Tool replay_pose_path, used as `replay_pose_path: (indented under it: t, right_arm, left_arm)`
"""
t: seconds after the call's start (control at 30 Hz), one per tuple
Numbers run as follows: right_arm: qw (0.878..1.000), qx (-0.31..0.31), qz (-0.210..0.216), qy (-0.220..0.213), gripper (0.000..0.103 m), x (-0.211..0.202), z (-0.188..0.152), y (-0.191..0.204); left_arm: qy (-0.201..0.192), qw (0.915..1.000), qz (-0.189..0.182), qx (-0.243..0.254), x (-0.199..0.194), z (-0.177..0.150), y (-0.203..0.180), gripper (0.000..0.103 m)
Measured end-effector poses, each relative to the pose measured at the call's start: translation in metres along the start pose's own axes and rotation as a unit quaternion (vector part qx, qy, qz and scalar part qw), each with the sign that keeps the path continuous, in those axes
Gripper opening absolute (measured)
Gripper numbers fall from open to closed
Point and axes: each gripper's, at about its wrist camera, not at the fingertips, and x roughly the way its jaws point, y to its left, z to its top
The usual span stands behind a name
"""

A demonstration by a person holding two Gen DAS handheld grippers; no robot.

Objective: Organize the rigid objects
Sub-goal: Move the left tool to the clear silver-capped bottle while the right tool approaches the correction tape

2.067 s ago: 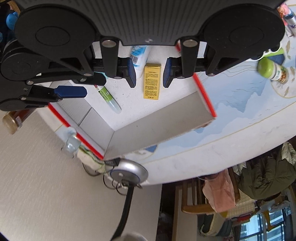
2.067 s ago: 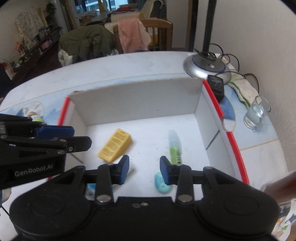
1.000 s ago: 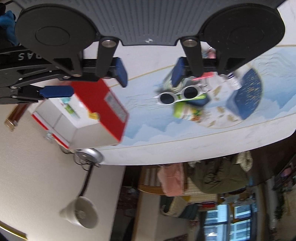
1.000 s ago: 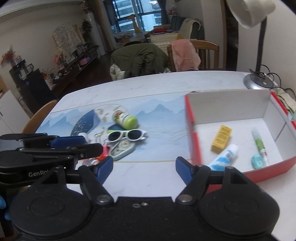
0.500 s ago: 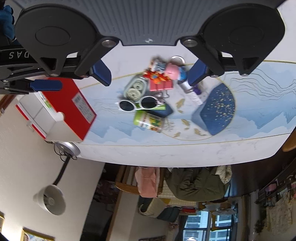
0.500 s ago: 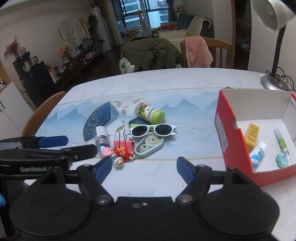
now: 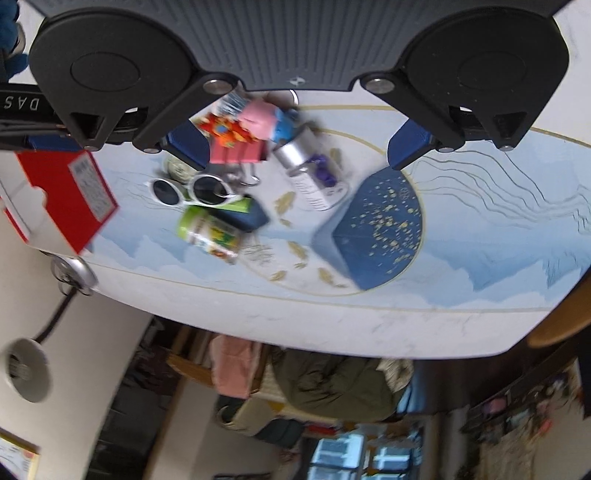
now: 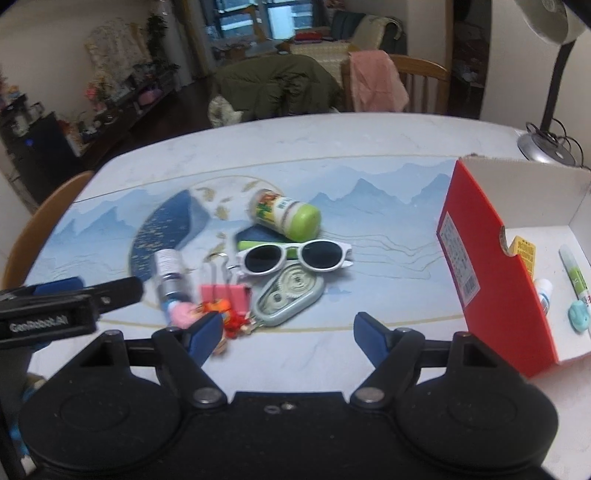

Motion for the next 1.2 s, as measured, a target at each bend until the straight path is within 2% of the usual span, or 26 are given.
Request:
replay_pose_path:
  t: [0.2, 0.57, 0.7, 0.9, 1.0, 1.07, 1.2]
  right_arm:
    - [0.999, 0.015, -0.022, 0.028, 0.076, 0.042, 0.010, -0.002]
    - [0.996, 0.023, -0.046, 0.067, 0.073, 0.095, 0.021, 0.008]
    - [0.996, 0.037, -0.044, 0.075, 0.073, 0.104, 0.025, 0.007]
    - [0.994, 0.032, -0.069, 0.076, 0.071, 0.111, 0.029, 0.014]
    - [0.994, 0.021, -0.080, 0.076, 0.068, 0.112, 0.027, 0.018]
    - [0.993, 0.011, -0.089, 0.076, 0.061, 0.112, 0.026, 0.020]
    - [0.993, 0.004, -0.089, 0.075, 0.057, 0.110, 0.025, 0.019]
  left_arm:
    - [0.017, 0.9993, 0.032, -0.008, 0.031, 0.005, 0.010, 0.103]
    - [0.041, 0.9977, 0.054, -0.006, 0.068, 0.008, 0.010, 0.103]
    - [0.043, 0.9972, 0.062, -0.002, 0.077, 0.007, 0.009, 0.103]
    - [0.054, 0.9963, 0.067, -0.006, 0.089, 0.005, 0.010, 0.103]
    - [0.055, 0.9965, 0.063, -0.011, 0.090, 0.004, 0.012, 0.102]
    - [0.055, 0.9966, 0.061, -0.010, 0.091, 0.003, 0.013, 0.102]
    - [0.055, 0.9964, 0.065, -0.002, 0.091, 0.002, 0.011, 0.096]
